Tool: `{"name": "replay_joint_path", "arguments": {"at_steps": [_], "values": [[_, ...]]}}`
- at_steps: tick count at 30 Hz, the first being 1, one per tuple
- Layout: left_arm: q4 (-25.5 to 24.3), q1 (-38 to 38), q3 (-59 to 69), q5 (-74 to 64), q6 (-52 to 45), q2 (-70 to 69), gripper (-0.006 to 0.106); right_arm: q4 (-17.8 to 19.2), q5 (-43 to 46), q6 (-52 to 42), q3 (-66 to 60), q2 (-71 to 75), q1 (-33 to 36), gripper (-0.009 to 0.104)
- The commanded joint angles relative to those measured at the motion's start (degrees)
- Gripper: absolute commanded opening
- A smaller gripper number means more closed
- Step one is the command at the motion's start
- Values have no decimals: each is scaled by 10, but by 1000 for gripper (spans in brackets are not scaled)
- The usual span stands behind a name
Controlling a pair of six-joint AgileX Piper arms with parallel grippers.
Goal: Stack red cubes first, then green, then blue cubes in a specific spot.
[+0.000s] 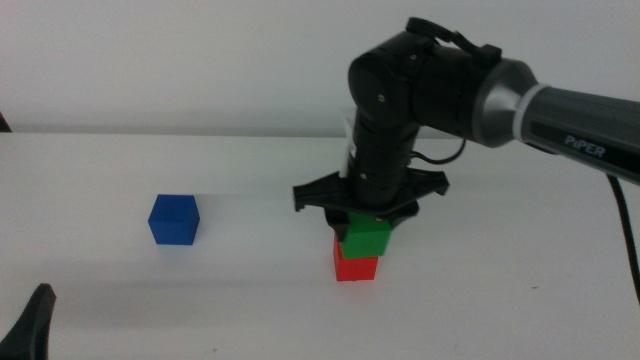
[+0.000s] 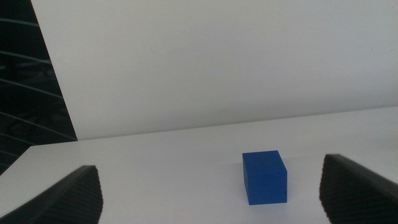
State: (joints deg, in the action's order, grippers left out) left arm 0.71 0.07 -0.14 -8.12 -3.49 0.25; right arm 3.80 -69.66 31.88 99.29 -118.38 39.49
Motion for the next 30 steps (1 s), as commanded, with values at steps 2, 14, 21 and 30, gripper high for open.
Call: {"name": "replay_joint_path", "arguments": {"at_steps": [2, 14, 21, 30], "values": [[1, -1, 24, 10, 2, -23, 94, 10, -24, 11, -14, 13, -8, 13], [1, -1, 24, 10, 2, -23, 94, 28, 30, 33, -14, 4, -8, 13], [1, -1, 24, 10, 2, -23, 94, 36, 47, 43, -14, 2, -7, 13], [1, -1, 24, 10, 4, -23, 94, 34, 50, 43, -14, -14, 0, 13]]}}
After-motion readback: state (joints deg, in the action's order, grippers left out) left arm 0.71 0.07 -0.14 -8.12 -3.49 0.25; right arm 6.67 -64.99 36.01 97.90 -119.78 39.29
